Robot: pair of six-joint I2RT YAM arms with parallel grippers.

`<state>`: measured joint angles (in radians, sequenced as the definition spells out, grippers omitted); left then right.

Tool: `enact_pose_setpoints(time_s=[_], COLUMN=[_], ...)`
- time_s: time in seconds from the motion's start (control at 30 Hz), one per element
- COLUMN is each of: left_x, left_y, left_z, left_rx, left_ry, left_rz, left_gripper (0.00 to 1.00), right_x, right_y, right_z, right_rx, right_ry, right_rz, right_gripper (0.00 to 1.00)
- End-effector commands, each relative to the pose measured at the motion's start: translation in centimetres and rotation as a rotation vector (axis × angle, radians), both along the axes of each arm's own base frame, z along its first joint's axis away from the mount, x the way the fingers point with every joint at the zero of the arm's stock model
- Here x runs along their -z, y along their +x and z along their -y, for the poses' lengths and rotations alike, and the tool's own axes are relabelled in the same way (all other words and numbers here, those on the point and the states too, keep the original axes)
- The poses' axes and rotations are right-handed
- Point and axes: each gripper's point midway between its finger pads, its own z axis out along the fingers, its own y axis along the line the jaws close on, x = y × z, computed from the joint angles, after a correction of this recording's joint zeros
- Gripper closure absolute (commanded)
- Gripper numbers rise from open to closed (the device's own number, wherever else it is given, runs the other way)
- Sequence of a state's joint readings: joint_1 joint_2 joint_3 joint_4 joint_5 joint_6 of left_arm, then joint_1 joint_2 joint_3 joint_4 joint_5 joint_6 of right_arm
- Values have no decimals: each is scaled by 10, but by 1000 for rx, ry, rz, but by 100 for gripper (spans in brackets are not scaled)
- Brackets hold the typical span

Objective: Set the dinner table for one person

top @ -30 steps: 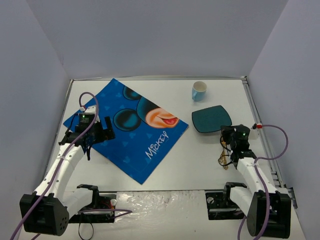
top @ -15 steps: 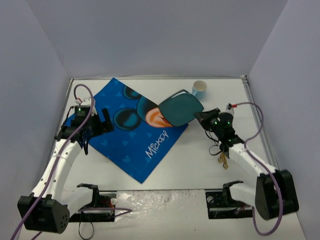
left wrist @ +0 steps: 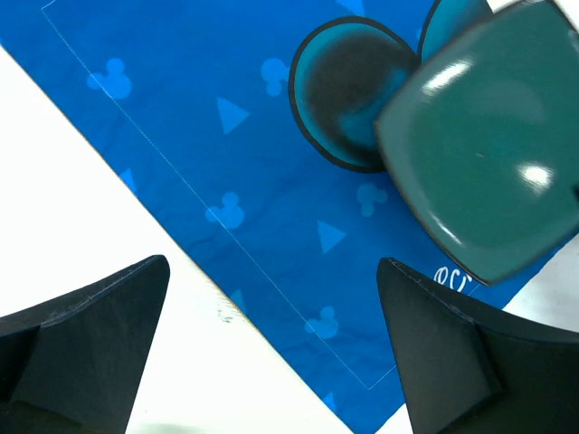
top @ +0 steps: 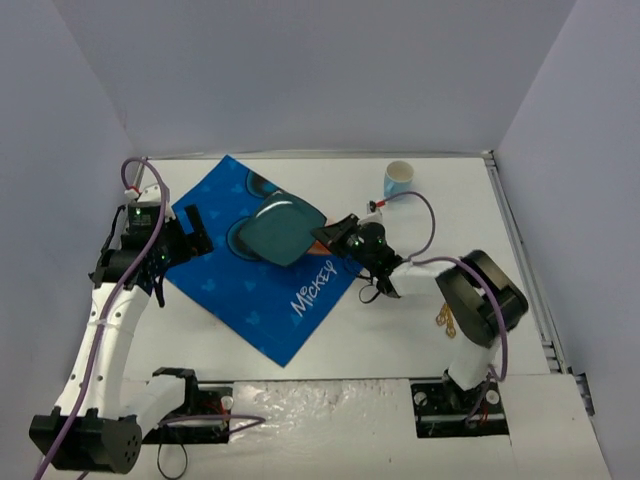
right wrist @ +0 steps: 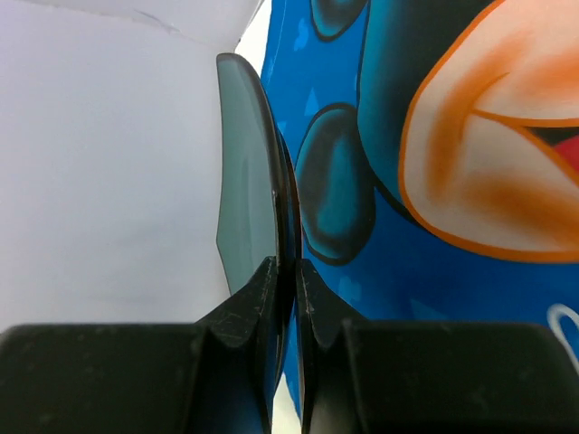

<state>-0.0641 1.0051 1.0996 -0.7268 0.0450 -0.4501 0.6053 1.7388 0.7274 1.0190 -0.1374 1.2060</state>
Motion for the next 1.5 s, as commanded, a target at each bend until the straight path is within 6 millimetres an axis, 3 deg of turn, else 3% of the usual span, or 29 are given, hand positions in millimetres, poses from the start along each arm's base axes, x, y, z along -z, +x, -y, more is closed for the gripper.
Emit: enact_pose_setpoints(time_s=[0.0,0.03,0.37,1.07,1.23,1.47], left_x=[-17,-16,-13,-3,-1,0], left_y=[-1,-2,-7,-9,-9,-9], left_z=[-5,-6,-8,-7,-7,-6], left_rx=[-18,-20,-27,-15,-15,-11], left_ry=[11,13,23,23,21,17], left_rz=[49,47,40,21,19,21], left_gripper=[3,3,3,3,3,3], right_x=[-125,-130,-111,-91,-78,-43], right_y=[19,19,22,18,11,5], right_z=[-36,-43,-89,-106,-110,-113], right_rx=[-14,-25,-64,24,12,-32], right_ry=[320,342,400,468,445,352], right_rz=[352,364,339,290,268,199], right_gripper=[100,100,100,100,100,100])
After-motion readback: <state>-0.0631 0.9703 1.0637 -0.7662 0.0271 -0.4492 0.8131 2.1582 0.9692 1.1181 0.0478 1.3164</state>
